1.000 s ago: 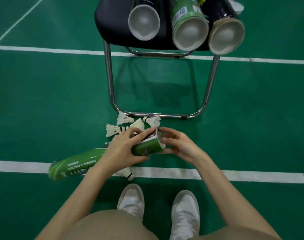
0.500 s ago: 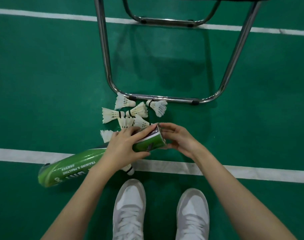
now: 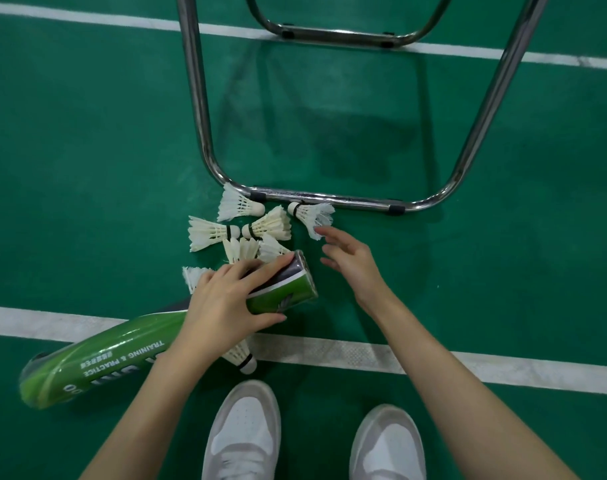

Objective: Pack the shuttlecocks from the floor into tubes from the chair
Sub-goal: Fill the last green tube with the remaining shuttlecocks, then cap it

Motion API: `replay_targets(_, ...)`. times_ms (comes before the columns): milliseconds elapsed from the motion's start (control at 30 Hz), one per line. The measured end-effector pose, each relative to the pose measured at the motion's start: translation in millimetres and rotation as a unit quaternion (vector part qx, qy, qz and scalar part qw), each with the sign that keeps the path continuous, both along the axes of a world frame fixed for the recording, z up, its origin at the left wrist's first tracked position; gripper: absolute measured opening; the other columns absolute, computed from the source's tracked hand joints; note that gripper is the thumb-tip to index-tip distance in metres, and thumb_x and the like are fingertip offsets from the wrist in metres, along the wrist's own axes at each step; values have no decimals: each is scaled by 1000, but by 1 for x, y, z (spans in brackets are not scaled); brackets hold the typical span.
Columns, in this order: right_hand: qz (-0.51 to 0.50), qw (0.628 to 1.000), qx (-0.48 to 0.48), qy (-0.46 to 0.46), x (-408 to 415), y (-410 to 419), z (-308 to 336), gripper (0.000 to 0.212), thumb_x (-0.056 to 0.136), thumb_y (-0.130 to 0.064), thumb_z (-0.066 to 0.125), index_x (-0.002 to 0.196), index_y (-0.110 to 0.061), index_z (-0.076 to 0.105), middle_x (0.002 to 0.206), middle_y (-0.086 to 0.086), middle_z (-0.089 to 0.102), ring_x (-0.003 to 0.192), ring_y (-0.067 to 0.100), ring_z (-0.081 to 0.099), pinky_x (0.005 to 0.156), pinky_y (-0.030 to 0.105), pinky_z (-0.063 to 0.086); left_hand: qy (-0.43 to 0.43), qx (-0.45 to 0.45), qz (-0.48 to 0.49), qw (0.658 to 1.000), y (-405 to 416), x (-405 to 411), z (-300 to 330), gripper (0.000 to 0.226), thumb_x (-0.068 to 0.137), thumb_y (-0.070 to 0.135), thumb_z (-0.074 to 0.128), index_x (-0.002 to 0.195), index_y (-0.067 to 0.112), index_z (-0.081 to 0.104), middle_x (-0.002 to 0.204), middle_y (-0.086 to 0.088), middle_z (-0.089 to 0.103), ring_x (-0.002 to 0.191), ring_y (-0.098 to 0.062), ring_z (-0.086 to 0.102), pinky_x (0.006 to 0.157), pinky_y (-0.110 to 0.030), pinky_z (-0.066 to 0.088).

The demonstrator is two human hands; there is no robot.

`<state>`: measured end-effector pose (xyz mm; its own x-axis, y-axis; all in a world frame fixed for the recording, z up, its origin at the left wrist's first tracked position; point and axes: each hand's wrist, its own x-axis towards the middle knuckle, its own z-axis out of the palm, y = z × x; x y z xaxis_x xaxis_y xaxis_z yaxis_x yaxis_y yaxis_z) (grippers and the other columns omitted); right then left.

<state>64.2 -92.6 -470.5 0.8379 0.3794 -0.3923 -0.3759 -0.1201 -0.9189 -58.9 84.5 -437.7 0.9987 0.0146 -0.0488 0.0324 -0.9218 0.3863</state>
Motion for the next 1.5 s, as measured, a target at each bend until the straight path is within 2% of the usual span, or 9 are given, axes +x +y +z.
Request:
replay_targets(100, 34, 999, -26, -12, 8, 11, 0, 36, 91, -9, 50, 114, -33, 61, 133, -11, 49, 128, 6, 40, 110, 36, 36, 5, -1, 10, 1000, 0, -2, 1, 94, 65, 59, 70, 135, 63, 7, 122, 8, 57, 104, -21, 56, 77, -31, 33)
replay_targets(300, 43, 998, -55, -5, 20, 20, 3, 41, 92, -11, 50, 133, -18, 50, 141, -3, 46, 129, 11, 42, 112, 38, 32, 3, -7, 31, 1000, 1, -3, -1, 96, 63, 59, 74, 139, 54, 17, 125, 8, 58, 107, -21, 56, 79, -33, 36)
replay_targets(433, 16, 999, -51, -6, 12, 12, 4, 42, 93, -9, 51, 134, -14, 49, 139, 0, 48, 125, 8, 44, 110, 28, 33, 3, -5, 49, 999, 0, -6, -3, 97, 61, 58, 75, 142, 43, 24, 126, 8, 58, 109, -20, 55, 81, -32, 34)
replay_targets(600, -21, 995, -56, -75, -4, -9, 14, 38, 91, -6, 55, 129, -9, 54, 127, -2, 57, 114, 5, 53, 90, 5, 41, 0, -9, 62, 998, -2, -6, -1, 95, 61, 57, 76, 142, 42, 28, 128, 8, 57, 112, -20, 54, 84, -32, 32)
replay_targets(900, -167, 973, -89, -129, -37, -39, 37, 23, 86, 2, 59, 98, -18, 62, 97, -8, 66, 82, -6, 62, 77, 14, 50, -26, 16, 60, 998, -8, -9, 2, 93, 57, 50, 82, 139, 34, 39, 122, 1, 61, 104, -26, 58, 82, -37, 38)
replay_targets(1100, -129, 985, -24, -115, -63, -27, 51, 30, 84, 6, 60, 91, -23, 59, 90, -7, 63, 75, -3, 60, 71, 12, 48, -30, 23, 47, 998, -12, -13, 1, 95, 54, 47, 84, 137, 32, 42, 118, 0, 63, 100, -26, 59, 80, -38, 40)
replay_targets(1267, -79, 993, 47, -70, -83, -8, 52, 28, 84, 6, 60, 96, -20, 56, 94, -3, 61, 84, -1, 61, 78, 15, 48, -44, 35, 38, 998, -16, -15, 3, 96, 51, 46, 85, 136, 30, 44, 114, -3, 65, 97, -28, 61, 79, -40, 43)
replay_targets(1400, -59, 996, 46, -55, -92, -3, 53, 13, 88, -13, 60, 98, -21, 59, 97, -5, 63, 93, 3, 60, 84, 18, 48, -52, 48, 31, 997, -17, -17, 3, 98, 50, 45, 86, 136, 30, 43, 114, -3, 65, 96, -27, 62, 78, -40, 44)
replay_targets(1500, -29, 997, -18, -71, -93, -5, 54, 25, 80, -15, 71, 95, -30, 57, 95, -13, 63, 89, -2, 58, 80, 12, 45, -55, 46, 31, 997, -17, -18, 3, 97, 50, 45, 86, 136, 30, 44, 114, -3, 65, 96, -27, 62, 78, -39, 43)
